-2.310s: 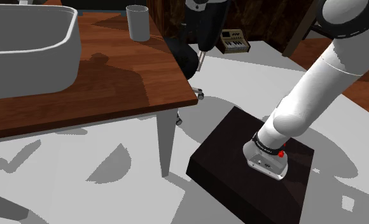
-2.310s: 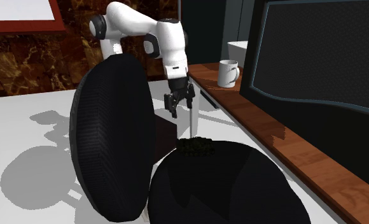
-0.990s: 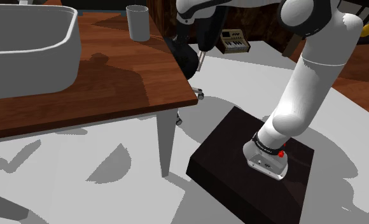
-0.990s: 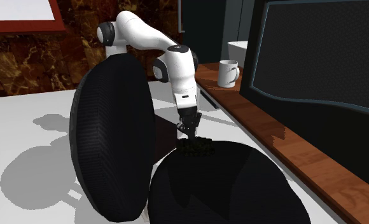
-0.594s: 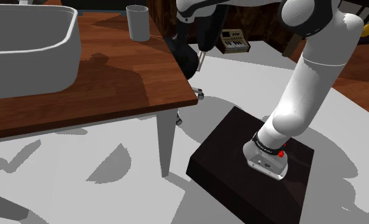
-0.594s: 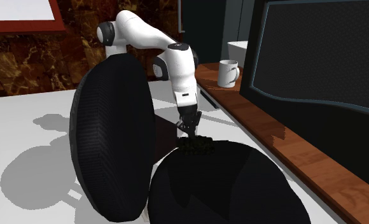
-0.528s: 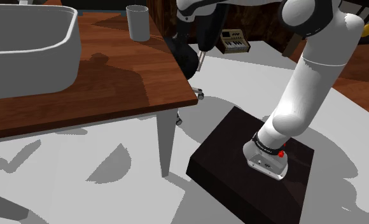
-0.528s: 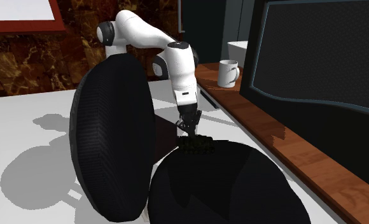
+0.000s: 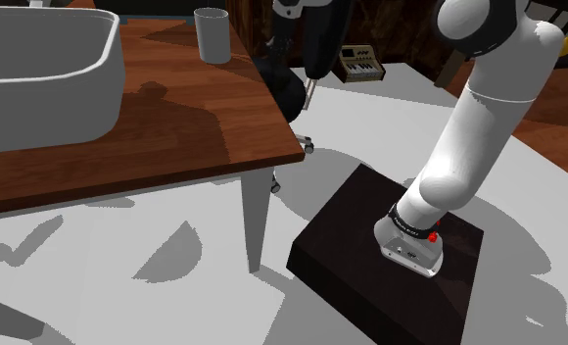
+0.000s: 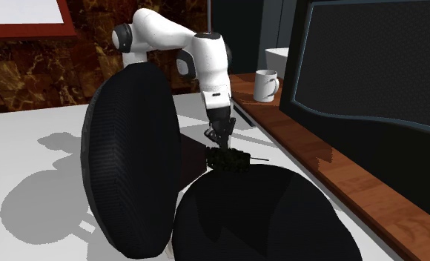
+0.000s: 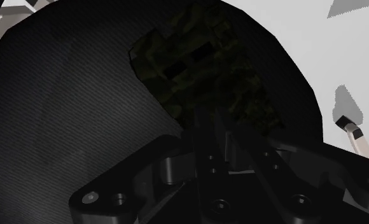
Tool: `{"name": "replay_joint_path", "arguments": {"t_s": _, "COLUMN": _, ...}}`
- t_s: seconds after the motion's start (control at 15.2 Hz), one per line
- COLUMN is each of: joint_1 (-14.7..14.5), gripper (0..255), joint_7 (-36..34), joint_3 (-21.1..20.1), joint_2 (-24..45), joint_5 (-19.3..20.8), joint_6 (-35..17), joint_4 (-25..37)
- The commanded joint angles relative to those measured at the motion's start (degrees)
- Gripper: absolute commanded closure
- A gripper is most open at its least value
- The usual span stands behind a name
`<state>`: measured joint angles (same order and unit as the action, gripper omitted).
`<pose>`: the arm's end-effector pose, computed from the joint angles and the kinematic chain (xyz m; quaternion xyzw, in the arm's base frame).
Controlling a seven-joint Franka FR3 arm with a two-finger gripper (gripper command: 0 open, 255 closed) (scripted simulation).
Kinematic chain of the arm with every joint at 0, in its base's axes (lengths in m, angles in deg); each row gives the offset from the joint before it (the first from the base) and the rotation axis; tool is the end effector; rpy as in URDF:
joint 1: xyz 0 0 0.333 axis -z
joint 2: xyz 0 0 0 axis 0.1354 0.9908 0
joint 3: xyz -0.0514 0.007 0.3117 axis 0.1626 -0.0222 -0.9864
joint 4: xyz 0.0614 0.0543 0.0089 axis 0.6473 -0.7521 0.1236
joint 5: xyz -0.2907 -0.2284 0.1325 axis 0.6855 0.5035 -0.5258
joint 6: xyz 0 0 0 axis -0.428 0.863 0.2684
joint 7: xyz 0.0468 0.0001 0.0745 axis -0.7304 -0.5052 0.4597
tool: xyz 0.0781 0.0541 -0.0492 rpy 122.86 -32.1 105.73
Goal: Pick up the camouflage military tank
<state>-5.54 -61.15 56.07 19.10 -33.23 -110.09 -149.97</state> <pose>0.6184 -0.0910 0.4966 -0.9972 0.0166 -0.0663 0.0317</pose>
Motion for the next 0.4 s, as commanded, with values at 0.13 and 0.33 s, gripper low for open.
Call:
{"name": "replay_joint_path", "arguments": {"t_s": 0.13, "joint_1": 0.0, "gripper": 255, "joint_7": -0.3, "joint_3": 0.0, "joint_2": -0.5, "joint_5": 0.2, "joint_6": 2.9, "joint_4": 2.4}}
{"name": "replay_joint_path", "arguments": {"t_s": 0.33, "joint_1": 0.0, "gripper": 255, "joint_7": -0.4, "joint_3": 0.0, "joint_2": -0.6, "joint_5": 0.2, "joint_6": 3.7, "joint_4": 3.2}}
